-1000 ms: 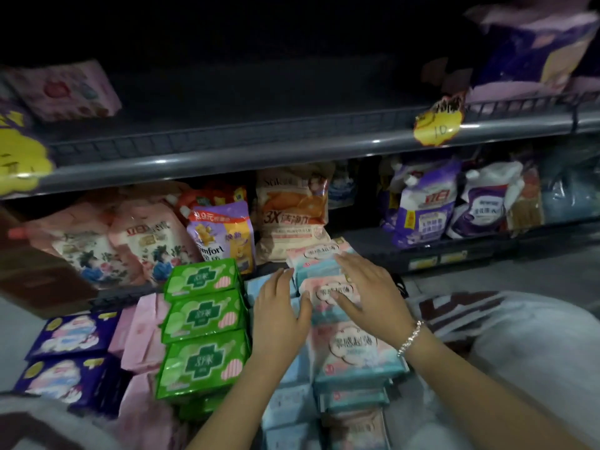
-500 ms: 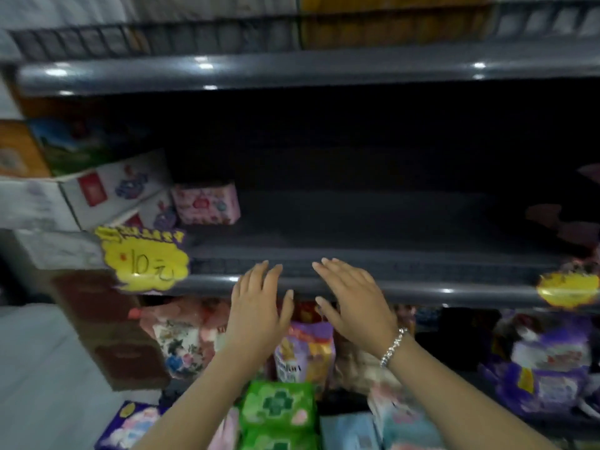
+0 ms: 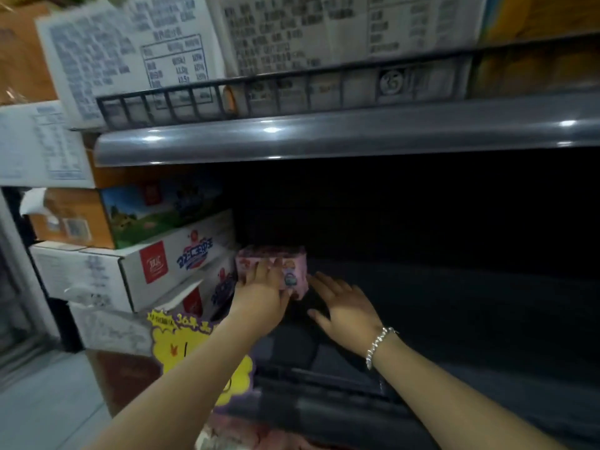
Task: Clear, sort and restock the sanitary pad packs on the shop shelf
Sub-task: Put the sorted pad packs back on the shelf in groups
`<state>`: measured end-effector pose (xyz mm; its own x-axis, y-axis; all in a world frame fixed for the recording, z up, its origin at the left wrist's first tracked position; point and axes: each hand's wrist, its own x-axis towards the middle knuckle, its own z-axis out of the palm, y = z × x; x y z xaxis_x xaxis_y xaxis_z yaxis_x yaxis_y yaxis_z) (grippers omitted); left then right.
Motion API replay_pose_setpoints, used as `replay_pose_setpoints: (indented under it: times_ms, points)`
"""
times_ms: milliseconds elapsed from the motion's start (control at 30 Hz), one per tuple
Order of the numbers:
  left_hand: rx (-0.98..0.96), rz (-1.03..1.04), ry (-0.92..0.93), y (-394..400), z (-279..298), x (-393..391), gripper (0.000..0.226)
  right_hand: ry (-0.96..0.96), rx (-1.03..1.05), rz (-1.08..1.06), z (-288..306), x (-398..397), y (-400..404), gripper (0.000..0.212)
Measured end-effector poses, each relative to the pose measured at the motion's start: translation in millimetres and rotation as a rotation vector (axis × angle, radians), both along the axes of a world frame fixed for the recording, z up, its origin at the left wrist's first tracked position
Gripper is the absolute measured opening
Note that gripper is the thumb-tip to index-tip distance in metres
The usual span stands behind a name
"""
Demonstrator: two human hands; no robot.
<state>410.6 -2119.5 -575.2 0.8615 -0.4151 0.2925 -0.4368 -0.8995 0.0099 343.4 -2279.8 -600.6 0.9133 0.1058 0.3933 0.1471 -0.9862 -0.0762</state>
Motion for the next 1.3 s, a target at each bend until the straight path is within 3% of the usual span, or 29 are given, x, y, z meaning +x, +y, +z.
replay_pose_setpoints:
  times_ms: [167,367,467,533,667,833,1100,1300]
  points:
    - [-0.094,0.038,0.303,-5.3,1.2,78.8,0.074,0.134,0.190,0.025,-1.0,73.5,3.0,0.074]
    - [-0.099,0.066,0.269,3.3,-22.9,142.6,0.094,0.241,0.296,0.008,-9.4,116.1,0.5,0.076]
    - [-0.202,0.076,0.276,3.9,-31.3,162.3,0.109,0.245,0.460,0.047,-14.3,125.1,0.5,0.078]
    - [-0.361,0.106,0.296,3.2,-33.5,165.9,0.106,0.238,0.550,0.053,-14.8,129.3,1.8,0.078]
    - [-0.645,0.102,0.311,2.2,-34.6,162.2,0.075,0.193,0.662,0.007,-16.1,133.6,2.4,0.074]
    - [-0.863,0.036,0.340,-4.2,-18.8,134.3,0.077,0.063,0.839,-0.080,-17.3,110.3,-11.2,0.047]
    - [-0.764,-0.026,0.282,-19.5,8.4,35.8,0.078,-0.161,0.973,-0.218,9.9,9.2,-32.2,0.029]
    - [-1.146,-0.160,0.412,-1.7,25.4,-76.8,0.044,-0.343,0.939,-0.239,45.4,-98.2,-21.4,0.032]
